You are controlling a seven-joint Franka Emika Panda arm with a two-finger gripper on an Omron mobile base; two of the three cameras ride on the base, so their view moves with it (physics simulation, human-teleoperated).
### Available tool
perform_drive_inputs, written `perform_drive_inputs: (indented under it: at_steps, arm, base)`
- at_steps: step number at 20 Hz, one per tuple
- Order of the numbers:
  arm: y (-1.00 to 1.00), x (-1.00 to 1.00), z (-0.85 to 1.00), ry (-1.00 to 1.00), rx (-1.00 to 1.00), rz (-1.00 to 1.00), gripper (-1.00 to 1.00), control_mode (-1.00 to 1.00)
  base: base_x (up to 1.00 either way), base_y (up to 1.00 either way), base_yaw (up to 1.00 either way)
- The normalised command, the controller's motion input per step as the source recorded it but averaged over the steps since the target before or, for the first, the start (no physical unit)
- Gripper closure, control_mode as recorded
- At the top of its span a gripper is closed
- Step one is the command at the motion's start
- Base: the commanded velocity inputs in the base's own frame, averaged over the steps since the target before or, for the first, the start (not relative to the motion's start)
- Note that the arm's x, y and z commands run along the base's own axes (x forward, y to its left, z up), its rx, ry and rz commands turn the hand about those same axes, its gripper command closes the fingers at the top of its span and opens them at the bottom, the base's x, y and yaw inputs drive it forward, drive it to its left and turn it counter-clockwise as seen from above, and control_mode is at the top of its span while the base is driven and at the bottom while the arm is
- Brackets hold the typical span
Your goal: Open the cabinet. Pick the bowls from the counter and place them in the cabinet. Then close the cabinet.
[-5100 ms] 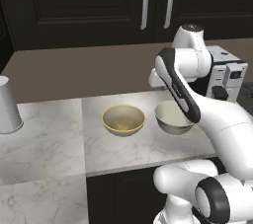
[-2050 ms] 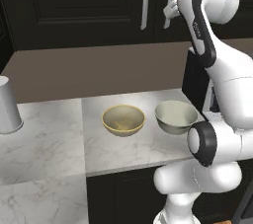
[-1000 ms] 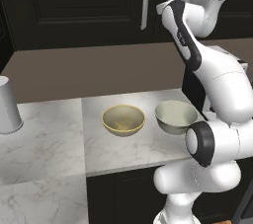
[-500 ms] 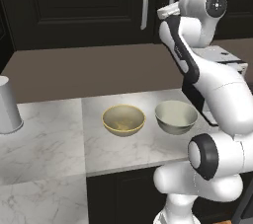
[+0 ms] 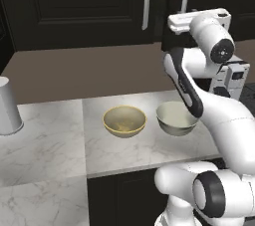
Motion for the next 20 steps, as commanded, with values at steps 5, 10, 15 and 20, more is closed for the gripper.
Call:
perform_drive_inputs:
  at_steps: [5,10,15,20]
  arm:
    - [-1.0,-1.0,0.21,0.34,0.66,-0.07,1.0,-1.0]
    - [-1.0,-1.0,0.45,0.42,0.68,-0.05,1.0,-1.0]
    - [-1.0,-1.0,0.18,0.21,0.64,-0.02,1.0,-1.0]
    - [-1.0,-1.0,-0.41,-0.17,0.47,0.04,1.0,-1.0]
  base:
    - [0.0,0.0,0.0]
    - [0.0,0.0,0.0]
    - [0.0,0.0,0.0]
    - [0.0,0.0,0.0]
